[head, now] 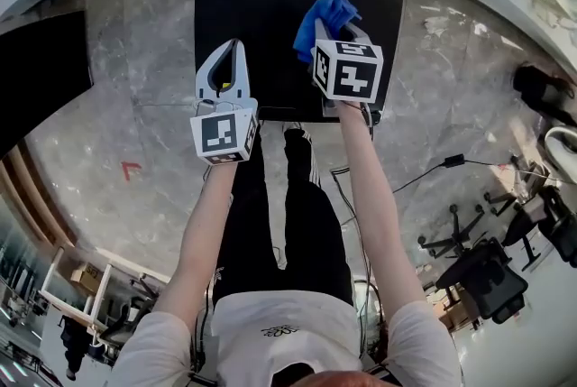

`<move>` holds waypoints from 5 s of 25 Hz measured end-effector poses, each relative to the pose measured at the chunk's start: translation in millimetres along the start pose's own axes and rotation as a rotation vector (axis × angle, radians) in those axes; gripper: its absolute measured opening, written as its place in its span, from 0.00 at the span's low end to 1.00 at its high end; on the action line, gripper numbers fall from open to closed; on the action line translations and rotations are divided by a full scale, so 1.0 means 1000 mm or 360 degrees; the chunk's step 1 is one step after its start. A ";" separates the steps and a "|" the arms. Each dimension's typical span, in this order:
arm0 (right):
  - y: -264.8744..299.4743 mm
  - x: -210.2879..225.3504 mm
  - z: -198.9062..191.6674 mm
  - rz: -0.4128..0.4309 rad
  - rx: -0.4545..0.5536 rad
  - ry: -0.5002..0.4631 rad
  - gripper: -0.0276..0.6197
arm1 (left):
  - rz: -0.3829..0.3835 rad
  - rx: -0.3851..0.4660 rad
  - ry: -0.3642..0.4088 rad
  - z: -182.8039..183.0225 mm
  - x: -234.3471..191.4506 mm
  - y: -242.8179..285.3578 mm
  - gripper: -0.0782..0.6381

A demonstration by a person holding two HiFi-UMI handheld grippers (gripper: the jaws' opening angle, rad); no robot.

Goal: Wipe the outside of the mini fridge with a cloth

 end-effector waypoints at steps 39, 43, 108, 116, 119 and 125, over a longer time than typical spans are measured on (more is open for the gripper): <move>-0.078 -0.107 0.030 0.0665 0.0268 0.0220 0.17 | 0.0257 0.0072 0.0042 0.029 -0.066 -0.070 0.12; -0.033 -0.175 0.015 0.0843 0.0102 0.0215 0.17 | 0.0305 0.0099 0.0027 0.034 -0.081 -0.073 0.12; -0.100 0.152 -0.050 -0.0566 -0.0041 0.0027 0.17 | 0.0139 0.0012 0.0081 0.013 -0.044 -0.068 0.12; -0.114 -0.001 -0.012 0.0037 0.0181 0.0013 0.17 | 0.0196 0.0038 0.0068 0.014 -0.063 -0.081 0.12; -0.096 -0.066 -0.014 0.0264 0.0166 0.0108 0.17 | 0.0215 0.0050 0.0060 0.015 -0.069 -0.083 0.12; -0.045 -0.183 -0.028 0.0584 0.0059 0.0171 0.17 | 0.0275 0.0042 0.0012 0.012 -0.085 -0.089 0.12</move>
Point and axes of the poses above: the fingertips, and each gripper's own axes: y forward along the fingers, x to its right, z out of its top, the point moved 5 cm from there along -y, backward along the fingers, and after that the axes turned 8 degrees about x, right-handed, at the moved point
